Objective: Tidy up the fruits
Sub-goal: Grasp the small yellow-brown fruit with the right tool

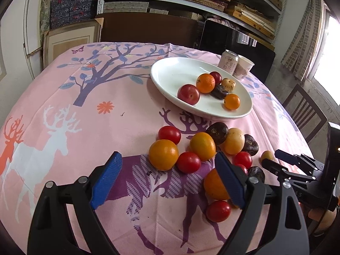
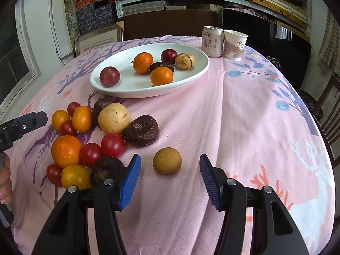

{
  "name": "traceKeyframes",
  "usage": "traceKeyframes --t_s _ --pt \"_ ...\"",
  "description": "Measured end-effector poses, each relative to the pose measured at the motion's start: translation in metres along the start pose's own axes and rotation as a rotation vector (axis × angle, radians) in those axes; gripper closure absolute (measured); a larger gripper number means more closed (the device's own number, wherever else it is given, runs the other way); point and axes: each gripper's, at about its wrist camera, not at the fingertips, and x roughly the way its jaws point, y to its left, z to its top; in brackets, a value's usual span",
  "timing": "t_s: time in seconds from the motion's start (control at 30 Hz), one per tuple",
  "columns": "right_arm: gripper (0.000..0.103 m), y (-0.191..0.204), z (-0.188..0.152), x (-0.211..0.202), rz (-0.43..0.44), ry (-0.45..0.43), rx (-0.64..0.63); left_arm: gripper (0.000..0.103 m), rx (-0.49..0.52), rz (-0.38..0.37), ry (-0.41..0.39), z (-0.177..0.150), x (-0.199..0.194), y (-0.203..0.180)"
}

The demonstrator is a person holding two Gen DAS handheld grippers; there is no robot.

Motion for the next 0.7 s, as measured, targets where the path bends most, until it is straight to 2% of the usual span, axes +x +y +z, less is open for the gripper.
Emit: traceKeyframes --t_s 0.07,0.3,0.43,0.63,0.7 --pt "0.074 0.000 0.002 0.007 0.001 0.014 0.000 0.016 0.019 0.002 0.002 -0.001 0.000 -0.004" --pt "0.074 -0.020 -0.001 0.003 0.090 -0.024 0.107 0.016 0.097 0.007 0.008 -0.012 -0.004 -0.021" --pt "0.074 -0.022 -0.002 -0.002 0.121 -0.046 0.107 0.016 0.135 -0.001 0.018 -0.025 -0.013 -0.028" --pt "0.074 -0.020 -0.002 -0.005 0.150 -0.054 0.094 0.016 0.162 -0.042 0.081 -0.044 -0.009 -0.042" --pt "0.074 -0.021 -0.003 -0.005 0.166 -0.049 0.099 0.022 0.166 -0.027 0.116 -0.049 0.000 -0.044"
